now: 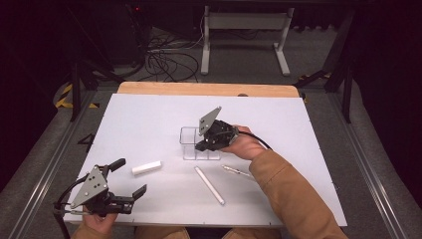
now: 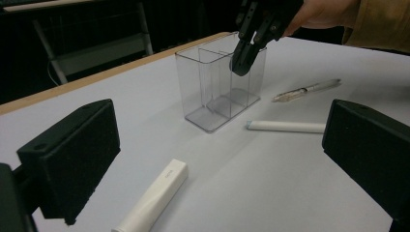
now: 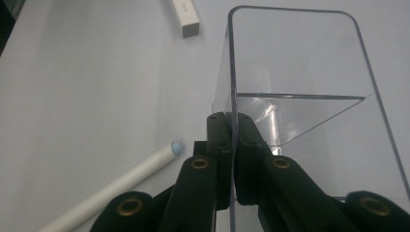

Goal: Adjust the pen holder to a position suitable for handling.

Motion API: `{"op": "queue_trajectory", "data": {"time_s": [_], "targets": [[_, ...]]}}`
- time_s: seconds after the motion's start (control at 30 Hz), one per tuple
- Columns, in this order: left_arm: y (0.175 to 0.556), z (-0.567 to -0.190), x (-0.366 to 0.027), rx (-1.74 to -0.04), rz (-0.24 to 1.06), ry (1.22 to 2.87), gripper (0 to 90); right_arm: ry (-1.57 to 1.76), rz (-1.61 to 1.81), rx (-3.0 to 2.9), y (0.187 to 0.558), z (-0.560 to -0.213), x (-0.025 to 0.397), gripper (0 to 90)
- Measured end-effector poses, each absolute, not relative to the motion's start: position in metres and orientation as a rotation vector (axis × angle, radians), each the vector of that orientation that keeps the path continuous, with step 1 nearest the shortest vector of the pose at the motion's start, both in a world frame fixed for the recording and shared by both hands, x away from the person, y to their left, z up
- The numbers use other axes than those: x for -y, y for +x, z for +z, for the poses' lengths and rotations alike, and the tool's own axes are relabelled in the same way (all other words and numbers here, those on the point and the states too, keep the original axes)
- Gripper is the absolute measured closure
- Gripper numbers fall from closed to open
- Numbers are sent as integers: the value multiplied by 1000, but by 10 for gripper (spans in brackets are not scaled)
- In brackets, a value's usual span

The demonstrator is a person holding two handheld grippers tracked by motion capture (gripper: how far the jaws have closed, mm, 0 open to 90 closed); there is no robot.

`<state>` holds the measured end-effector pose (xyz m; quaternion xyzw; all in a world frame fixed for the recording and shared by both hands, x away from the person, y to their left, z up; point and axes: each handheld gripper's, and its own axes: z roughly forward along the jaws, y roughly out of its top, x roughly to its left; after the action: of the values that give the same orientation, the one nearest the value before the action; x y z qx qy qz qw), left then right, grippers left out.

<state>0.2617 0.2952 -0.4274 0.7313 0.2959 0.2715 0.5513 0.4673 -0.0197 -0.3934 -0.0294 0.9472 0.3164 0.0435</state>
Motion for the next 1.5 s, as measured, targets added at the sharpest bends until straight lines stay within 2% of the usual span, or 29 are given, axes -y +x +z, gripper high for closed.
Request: {"op": "queue_trajectory", "data": {"time_s": [0.4,0.43,0.47,0.57,0.6,0.63,0.7,0.9,1.2,1.5], "targets": [[262,-428,-295,-700,642,1733,6,-93,970,-2879,466,-394,20,849],[262,-428,-294,-701,641,1731,6,-86,977,-2872,465,-392,21,796],[262,-428,-294,-701,641,1731,6,-86,977,-2872,465,-392,21,796],[261,-428,-294,-699,642,1733,6,-62,1011,-2852,463,-388,23,712],[262,-428,-294,-701,641,1731,6,-44,1058,-2823,460,-384,25,620],[262,-428,-295,-699,643,1732,6,-44,1058,-2823,460,-384,25,620],[262,-428,-295,-699,643,1733,6,-4,1093,-2796,457,-379,28,527],[262,-428,-294,-700,642,1735,6,64,1174,-2709,445,-366,43,365],[263,-428,-294,-702,643,1736,7,174,1247,-2603,434,-352,66,223],[263,-428,-293,-703,643,1735,6,247,1299,-2544,426,-346,83,192]]}}
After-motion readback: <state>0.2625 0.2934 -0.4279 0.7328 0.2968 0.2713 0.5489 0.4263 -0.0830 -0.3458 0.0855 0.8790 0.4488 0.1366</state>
